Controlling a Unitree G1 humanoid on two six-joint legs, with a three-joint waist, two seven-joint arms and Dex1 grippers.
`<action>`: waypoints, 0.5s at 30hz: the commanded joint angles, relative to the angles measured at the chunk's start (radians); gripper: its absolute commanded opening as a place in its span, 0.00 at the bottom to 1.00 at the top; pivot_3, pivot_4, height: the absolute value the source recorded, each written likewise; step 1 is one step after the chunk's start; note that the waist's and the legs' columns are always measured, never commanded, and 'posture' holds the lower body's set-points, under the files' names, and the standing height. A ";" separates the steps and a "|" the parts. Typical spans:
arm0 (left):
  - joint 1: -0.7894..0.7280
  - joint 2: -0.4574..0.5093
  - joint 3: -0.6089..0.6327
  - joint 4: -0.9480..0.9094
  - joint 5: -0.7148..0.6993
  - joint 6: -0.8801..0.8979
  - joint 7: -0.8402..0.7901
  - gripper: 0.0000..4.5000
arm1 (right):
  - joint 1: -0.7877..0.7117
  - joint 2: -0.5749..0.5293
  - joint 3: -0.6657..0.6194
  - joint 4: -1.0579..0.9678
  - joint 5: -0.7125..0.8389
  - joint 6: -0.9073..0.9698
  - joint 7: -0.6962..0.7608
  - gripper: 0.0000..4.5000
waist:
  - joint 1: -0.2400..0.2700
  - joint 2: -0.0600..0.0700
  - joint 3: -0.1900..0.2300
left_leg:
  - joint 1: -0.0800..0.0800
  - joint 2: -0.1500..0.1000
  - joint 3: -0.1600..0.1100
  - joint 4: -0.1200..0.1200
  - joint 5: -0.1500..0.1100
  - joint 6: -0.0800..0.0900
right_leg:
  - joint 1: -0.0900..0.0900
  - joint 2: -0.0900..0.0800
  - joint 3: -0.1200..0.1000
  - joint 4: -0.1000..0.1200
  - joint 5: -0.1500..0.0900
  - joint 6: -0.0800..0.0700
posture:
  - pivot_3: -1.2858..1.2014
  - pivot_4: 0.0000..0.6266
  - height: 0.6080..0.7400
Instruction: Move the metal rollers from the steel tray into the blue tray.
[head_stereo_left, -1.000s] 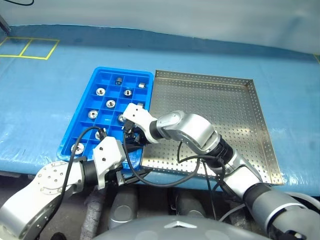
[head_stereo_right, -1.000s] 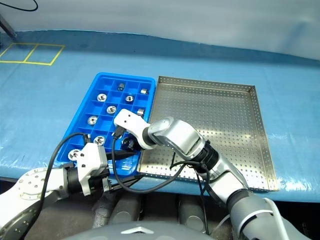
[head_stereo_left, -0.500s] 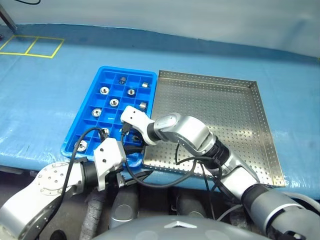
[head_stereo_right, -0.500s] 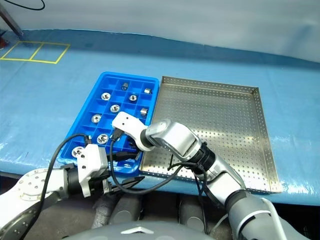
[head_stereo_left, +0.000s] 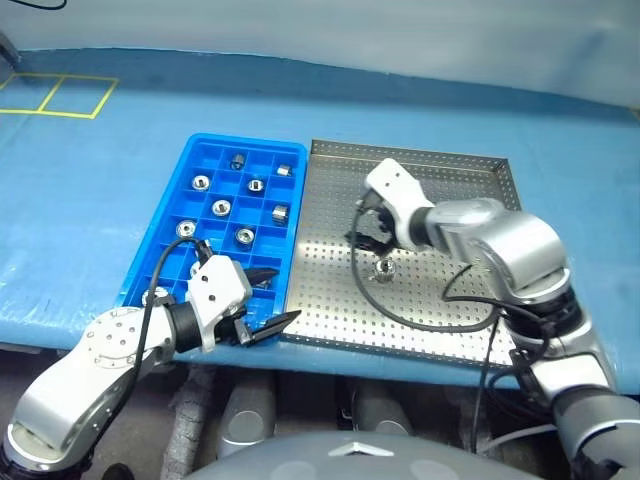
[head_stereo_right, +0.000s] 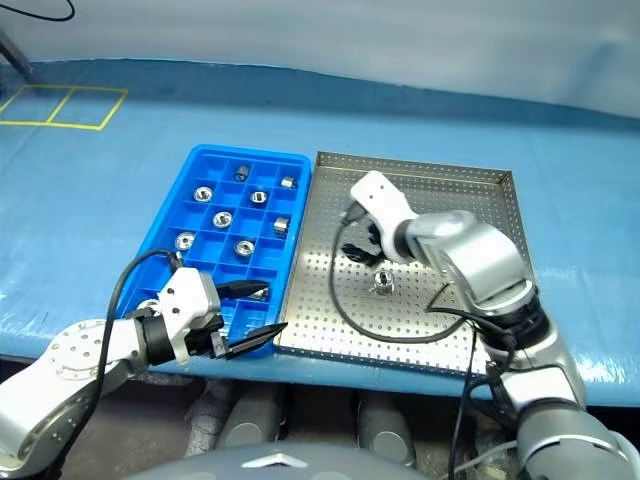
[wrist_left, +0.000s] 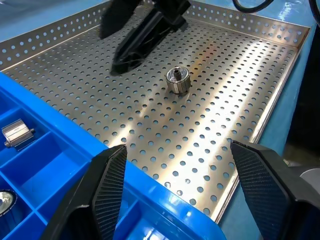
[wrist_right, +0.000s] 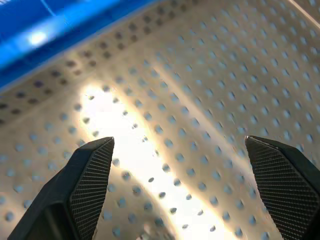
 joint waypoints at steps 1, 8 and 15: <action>-0.006 -0.009 -0.006 0.000 0.013 -0.043 -0.016 0.81 | 0.072 0.012 -0.070 -0.060 0.025 0.070 -0.018 0.99 | -0.012 0.000 0.000 | 0.000 0.000 0.000 0.000 0.000 0.000 | 0.000 0.000 0.000 0.000 0.000 0.000 | 0.56 0.24 1.00; 0.036 0.008 0.019 -0.009 0.005 -0.084 -0.080 0.81 | 0.194 0.099 -0.141 -0.123 0.044 0.141 -0.063 0.99 | -0.046 0.000 0.000 | 0.001 0.001 0.001 0.002 -0.002 0.002 | 0.001 0.001 0.001 0.000 -0.002 0.003 | 0.55 0.24 1.00; 0.076 0.020 0.058 -0.008 0.000 -0.121 -0.133 0.81 | 0.205 0.133 -0.160 -0.149 0.059 0.160 -0.087 0.99 | -0.059 0.000 0.000 | 0.002 0.000 0.003 0.004 -0.002 0.002 | 0.001 0.000 0.002 0.000 -0.002 0.006 | 0.54 0.24 1.00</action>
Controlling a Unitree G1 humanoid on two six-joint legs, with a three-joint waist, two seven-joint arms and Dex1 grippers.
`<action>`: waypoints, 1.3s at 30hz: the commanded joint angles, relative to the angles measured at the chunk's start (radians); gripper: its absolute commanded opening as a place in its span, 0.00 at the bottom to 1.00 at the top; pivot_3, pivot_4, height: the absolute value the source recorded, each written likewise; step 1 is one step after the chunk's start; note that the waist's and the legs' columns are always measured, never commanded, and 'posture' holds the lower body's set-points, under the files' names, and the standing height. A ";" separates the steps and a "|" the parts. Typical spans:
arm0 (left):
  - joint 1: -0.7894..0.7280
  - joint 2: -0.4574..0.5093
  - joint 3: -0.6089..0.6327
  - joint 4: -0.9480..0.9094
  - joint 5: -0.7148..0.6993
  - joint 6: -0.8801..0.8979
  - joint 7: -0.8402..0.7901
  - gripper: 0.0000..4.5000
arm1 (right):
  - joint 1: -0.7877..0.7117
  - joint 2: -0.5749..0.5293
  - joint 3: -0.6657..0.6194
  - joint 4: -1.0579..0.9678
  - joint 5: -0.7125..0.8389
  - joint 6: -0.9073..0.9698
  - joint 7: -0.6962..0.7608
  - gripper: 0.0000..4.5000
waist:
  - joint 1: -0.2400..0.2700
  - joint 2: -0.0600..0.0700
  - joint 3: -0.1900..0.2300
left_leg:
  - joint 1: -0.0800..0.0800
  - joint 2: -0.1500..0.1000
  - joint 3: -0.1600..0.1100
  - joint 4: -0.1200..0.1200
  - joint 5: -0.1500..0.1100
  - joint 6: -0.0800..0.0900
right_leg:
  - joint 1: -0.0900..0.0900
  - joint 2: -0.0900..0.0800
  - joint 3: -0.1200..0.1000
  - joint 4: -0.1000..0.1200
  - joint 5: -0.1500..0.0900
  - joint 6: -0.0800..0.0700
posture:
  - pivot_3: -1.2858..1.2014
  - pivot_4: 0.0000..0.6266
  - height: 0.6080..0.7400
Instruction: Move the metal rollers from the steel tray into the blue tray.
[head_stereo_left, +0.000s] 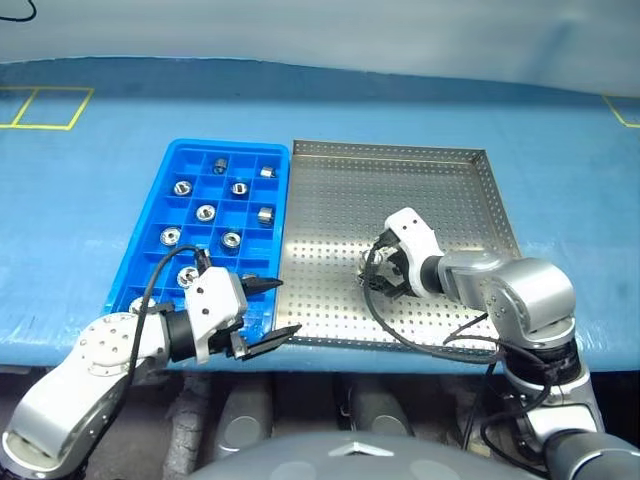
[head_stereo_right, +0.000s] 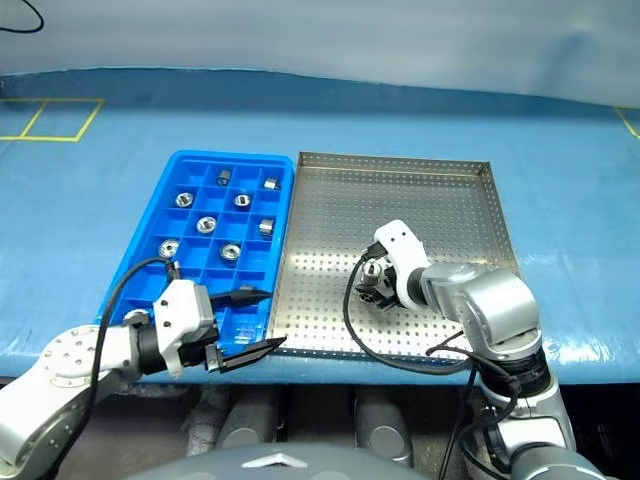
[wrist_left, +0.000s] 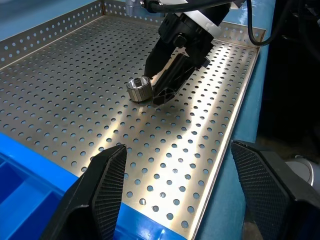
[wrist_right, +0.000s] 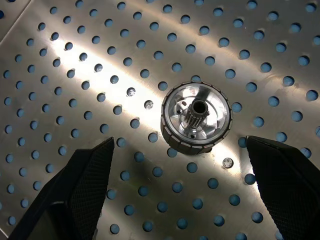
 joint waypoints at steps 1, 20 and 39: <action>-0.008 -0.001 0.013 -0.008 -0.011 -0.028 -0.015 0.81 | -0.001 0.007 -0.024 -0.032 0.005 -0.007 -0.018 0.99 | -0.001 0.000 0.000 | 0.000 0.000 0.000 0.000 0.000 0.000 | 0.000 0.000 0.000 0.000 0.000 0.000 | 0.54 0.24 1.00; -0.238 -0.124 -0.210 0.118 0.087 0.039 0.067 0.81 | -0.004 0.030 0.039 0.096 -0.022 -0.163 -0.069 0.55 | 0.003 0.000 0.000 | 0.000 -0.001 -0.002 0.002 0.000 0.000 | 0.002 0.001 0.000 0.000 0.002 0.003 | 0.55 0.24 1.00; -0.031 -0.133 0.209 -0.008 0.050 0.038 0.174 0.81 | -0.305 0.079 0.242 0.257 -0.024 -0.389 0.061 0.38 | 0.015 -0.001 0.000 | -0.001 -0.001 -0.001 -0.001 0.000 0.000 | 0.000 0.001 0.002 0.000 0.006 -0.001 | 0.63 0.24 1.00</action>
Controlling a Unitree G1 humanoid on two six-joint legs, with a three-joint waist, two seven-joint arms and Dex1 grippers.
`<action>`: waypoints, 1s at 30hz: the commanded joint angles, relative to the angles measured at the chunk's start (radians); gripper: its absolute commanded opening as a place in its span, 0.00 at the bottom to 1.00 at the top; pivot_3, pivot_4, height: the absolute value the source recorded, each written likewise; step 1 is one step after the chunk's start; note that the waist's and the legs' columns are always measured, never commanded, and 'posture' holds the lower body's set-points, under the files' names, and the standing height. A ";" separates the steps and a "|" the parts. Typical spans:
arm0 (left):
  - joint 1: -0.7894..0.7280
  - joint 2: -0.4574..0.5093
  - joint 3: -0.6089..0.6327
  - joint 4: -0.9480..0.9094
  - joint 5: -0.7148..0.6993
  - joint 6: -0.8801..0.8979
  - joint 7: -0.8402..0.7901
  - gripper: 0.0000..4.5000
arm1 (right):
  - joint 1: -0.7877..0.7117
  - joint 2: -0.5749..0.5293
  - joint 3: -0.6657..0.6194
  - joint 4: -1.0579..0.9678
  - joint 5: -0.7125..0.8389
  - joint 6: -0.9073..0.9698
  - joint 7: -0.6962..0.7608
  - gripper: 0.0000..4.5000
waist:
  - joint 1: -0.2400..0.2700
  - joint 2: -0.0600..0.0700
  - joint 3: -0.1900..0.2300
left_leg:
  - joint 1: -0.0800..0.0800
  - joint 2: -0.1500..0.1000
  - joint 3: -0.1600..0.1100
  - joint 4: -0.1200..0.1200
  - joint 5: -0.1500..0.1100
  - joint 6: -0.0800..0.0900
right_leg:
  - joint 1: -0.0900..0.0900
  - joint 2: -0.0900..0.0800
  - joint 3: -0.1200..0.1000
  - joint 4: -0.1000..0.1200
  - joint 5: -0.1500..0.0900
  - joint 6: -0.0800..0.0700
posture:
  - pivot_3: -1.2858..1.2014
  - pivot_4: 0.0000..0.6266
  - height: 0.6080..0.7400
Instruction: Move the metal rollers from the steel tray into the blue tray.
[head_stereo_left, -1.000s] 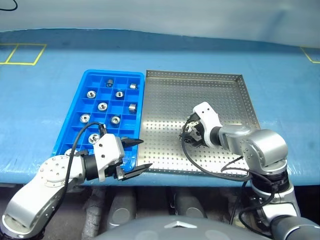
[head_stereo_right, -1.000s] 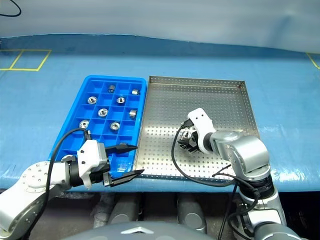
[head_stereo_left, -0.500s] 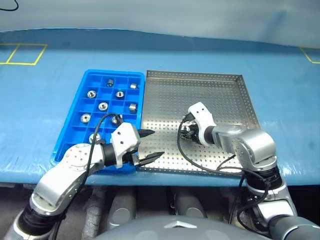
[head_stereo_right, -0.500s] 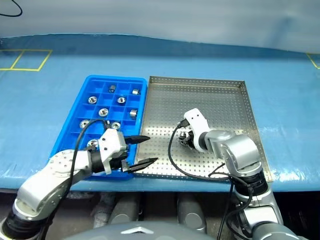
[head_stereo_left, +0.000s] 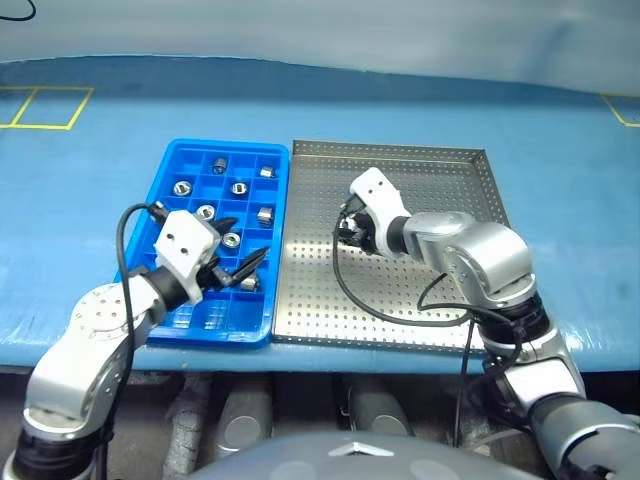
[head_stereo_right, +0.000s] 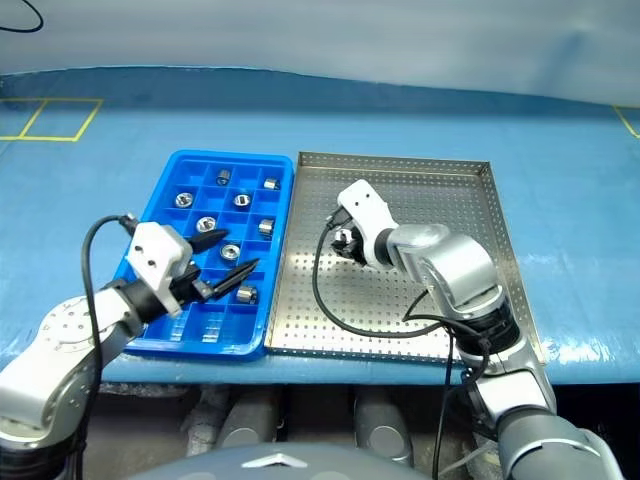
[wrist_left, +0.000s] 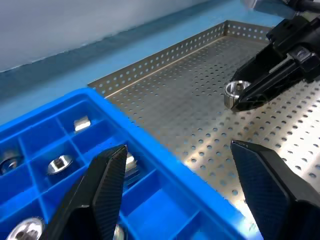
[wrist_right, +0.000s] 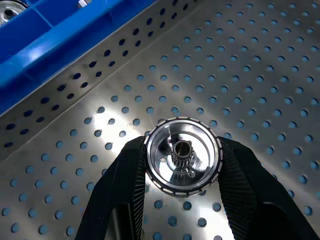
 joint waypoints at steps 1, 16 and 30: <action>0.119 0.023 0.113 -0.119 -0.043 -0.044 -0.054 0.81 | -0.088 0.041 0.070 0.046 -0.004 -0.104 0.069 0.38 | 0.011 0.000 0.000 | 0.000 0.000 0.000 0.000 0.000 0.000 | 0.000 0.000 0.000 0.000 0.000 0.000 | 0.63 0.24 1.00; 0.611 -0.190 0.274 -0.232 -0.021 -0.298 -0.054 0.81 | -0.196 0.269 0.280 0.185 -0.033 -0.266 0.231 0.38 | 0.135 -0.001 0.000 | 0.000 0.002 -0.004 -0.001 -0.001 -0.001 | 0.000 -0.001 -0.008 0.000 -0.008 -0.006 | 0.71 0.24 1.00; 0.717 -0.229 0.251 -0.229 -0.029 -0.377 -0.052 0.81 | -0.138 0.267 0.387 0.170 -0.053 -0.260 0.275 0.38 | 0.190 0.000 0.001 | 0.000 0.002 -0.003 -0.001 -0.001 -0.003 | -0.001 -0.001 -0.008 -0.001 -0.011 -0.008 | 0.72 0.24 1.00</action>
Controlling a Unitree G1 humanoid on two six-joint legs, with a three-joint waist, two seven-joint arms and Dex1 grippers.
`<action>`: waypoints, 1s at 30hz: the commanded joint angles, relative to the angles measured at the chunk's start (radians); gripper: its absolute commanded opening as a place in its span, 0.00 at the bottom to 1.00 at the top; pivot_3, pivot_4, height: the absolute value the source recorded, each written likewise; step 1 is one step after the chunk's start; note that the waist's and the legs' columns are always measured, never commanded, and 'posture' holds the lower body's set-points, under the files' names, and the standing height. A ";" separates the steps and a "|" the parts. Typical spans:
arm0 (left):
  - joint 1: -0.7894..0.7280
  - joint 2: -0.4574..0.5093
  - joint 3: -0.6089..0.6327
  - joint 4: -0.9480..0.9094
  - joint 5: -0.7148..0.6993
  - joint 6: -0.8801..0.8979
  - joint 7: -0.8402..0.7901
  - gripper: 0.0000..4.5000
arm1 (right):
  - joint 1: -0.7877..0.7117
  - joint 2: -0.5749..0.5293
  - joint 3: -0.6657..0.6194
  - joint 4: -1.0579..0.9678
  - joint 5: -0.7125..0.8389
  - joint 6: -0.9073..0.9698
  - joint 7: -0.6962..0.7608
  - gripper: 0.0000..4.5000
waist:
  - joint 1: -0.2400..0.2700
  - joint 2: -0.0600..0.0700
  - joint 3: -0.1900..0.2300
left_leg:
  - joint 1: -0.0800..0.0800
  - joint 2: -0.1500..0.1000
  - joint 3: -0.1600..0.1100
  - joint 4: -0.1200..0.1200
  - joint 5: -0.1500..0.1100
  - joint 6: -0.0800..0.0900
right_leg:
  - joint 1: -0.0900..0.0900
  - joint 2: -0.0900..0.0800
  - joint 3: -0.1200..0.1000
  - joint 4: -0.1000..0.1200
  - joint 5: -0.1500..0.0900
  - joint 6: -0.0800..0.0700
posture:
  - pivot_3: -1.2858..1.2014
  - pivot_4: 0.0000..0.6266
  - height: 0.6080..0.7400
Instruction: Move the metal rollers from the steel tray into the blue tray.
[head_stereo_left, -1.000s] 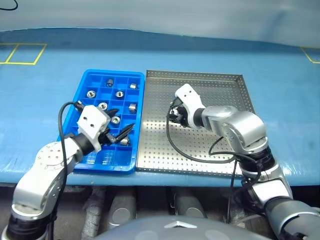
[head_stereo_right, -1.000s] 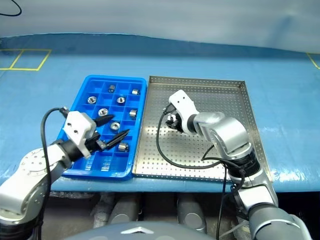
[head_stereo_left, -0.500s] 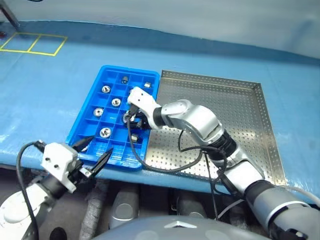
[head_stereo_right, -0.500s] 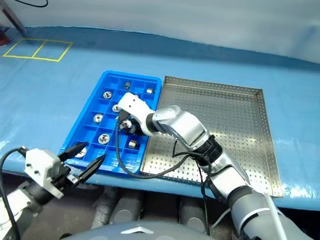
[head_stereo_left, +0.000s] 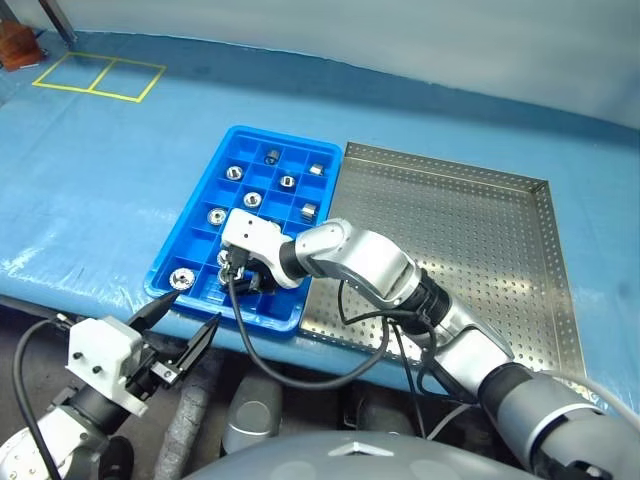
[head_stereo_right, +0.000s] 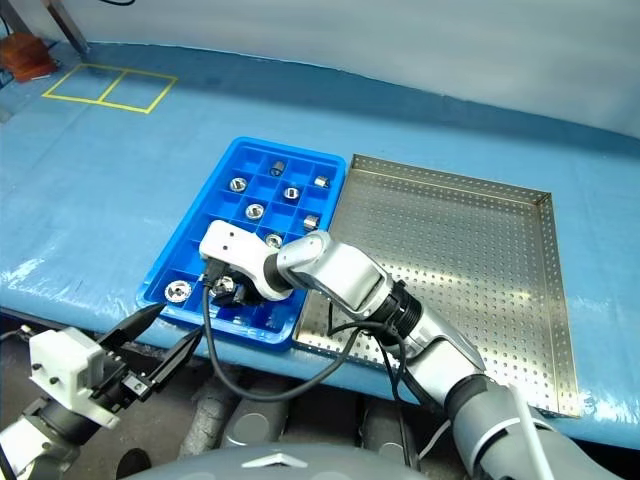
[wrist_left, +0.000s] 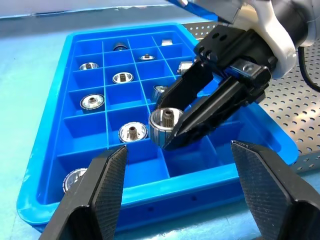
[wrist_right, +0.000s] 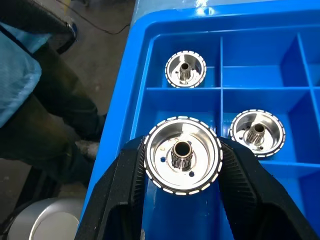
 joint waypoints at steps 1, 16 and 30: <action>0.001 0.001 -0.004 -0.036 -0.001 -0.025 0.005 0.81 | 0.009 -0.014 0.007 -0.036 -0.009 -0.009 0.016 0.38 | 0.004 0.000 0.000 | 0.000 0.000 0.000 0.000 0.000 0.000 | 0.000 0.000 0.000 0.000 0.000 0.000 | 0.72 0.24 1.00; -0.133 0.086 -0.027 0.020 -0.021 0.002 -0.020 0.81 | 0.060 -0.062 -0.043 -0.106 -0.019 0.024 0.002 0.89 | 0.004 0.000 0.000 | 0.000 0.000 0.000 0.000 0.000 -0.001 | 0.000 0.000 0.000 0.000 0.000 0.000 | 0.68 0.24 1.00; -0.817 0.225 -0.300 0.346 -0.038 0.110 -0.106 0.81 | 0.359 -0.203 -0.477 -0.470 -0.008 0.014 -0.212 0.89 | -0.089 0.001 0.000 | -0.001 -0.002 -0.001 0.002 0.002 -0.005 | 0.003 0.000 0.001 -0.002 0.005 0.009 | 0.56 0.24 1.00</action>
